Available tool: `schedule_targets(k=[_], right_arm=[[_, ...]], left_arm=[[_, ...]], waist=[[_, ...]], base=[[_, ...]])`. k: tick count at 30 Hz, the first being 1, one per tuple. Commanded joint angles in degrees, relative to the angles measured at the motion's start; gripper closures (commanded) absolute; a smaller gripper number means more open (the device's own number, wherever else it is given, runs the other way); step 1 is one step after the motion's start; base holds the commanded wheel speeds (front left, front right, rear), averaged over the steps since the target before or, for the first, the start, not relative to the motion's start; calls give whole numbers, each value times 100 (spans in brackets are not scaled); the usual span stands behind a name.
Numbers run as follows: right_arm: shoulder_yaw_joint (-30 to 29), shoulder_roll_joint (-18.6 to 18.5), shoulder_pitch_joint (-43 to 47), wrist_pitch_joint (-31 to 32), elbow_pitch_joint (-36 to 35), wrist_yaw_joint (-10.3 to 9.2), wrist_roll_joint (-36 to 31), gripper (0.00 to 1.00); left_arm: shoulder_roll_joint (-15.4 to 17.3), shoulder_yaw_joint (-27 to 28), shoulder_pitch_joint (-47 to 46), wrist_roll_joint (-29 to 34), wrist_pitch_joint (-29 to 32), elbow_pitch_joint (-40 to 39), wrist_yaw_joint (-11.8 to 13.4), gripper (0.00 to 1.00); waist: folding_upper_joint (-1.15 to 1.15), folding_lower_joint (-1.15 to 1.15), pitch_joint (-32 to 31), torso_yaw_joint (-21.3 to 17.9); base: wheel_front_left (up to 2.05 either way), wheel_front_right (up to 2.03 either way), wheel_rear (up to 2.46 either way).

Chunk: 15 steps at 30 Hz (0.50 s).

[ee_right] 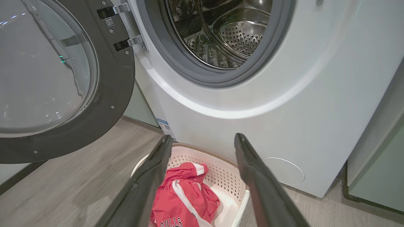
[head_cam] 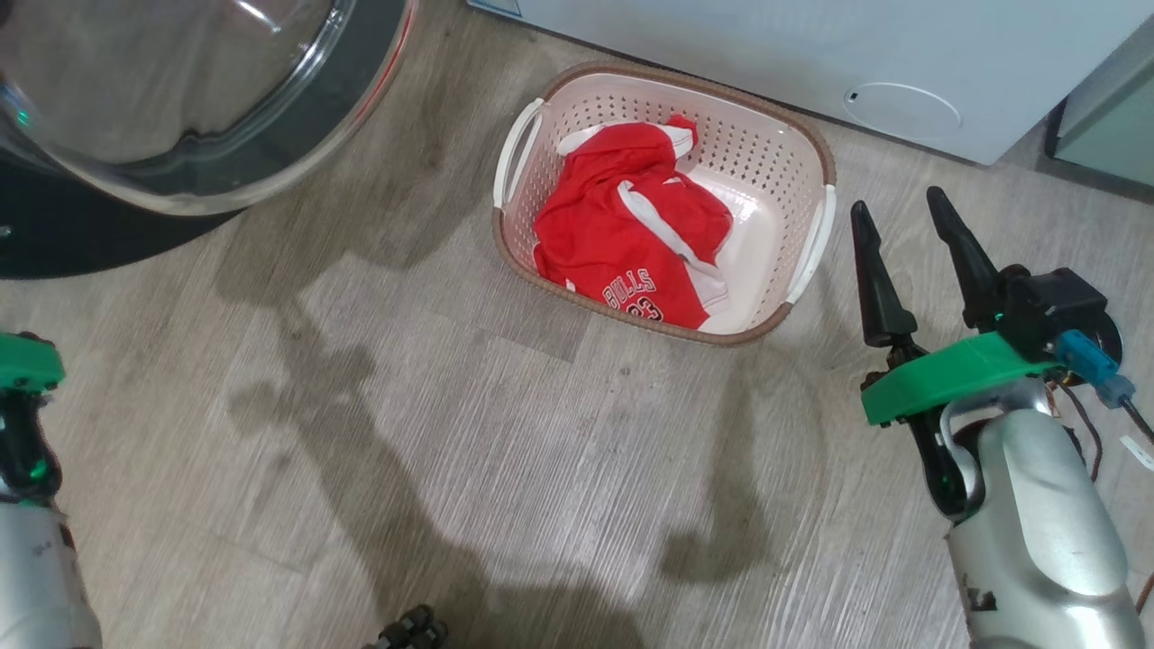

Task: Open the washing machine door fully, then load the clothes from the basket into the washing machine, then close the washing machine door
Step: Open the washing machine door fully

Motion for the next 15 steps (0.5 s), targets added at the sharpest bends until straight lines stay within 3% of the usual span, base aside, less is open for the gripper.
schedule_targets(k=[1,8,15], right_arm=[[144,44,-121,22,-200,0,-29,0],[189,44,-164,-17,-118,0,63,0],[154,44,-83,-106,10,0,179,0]], left_arm=[[226,293,-164,100,-71,-98,-65,100],[-87,613,-57,471,-71,-177,-229,100],[-651,623,718,770,-71,-1070,-295,100]], waist=[[0,0,20,11],[0,0,-35,-56],[0,0,-305,-144]], base=[[0,0,0],[0,0,0],[0,0,0]])
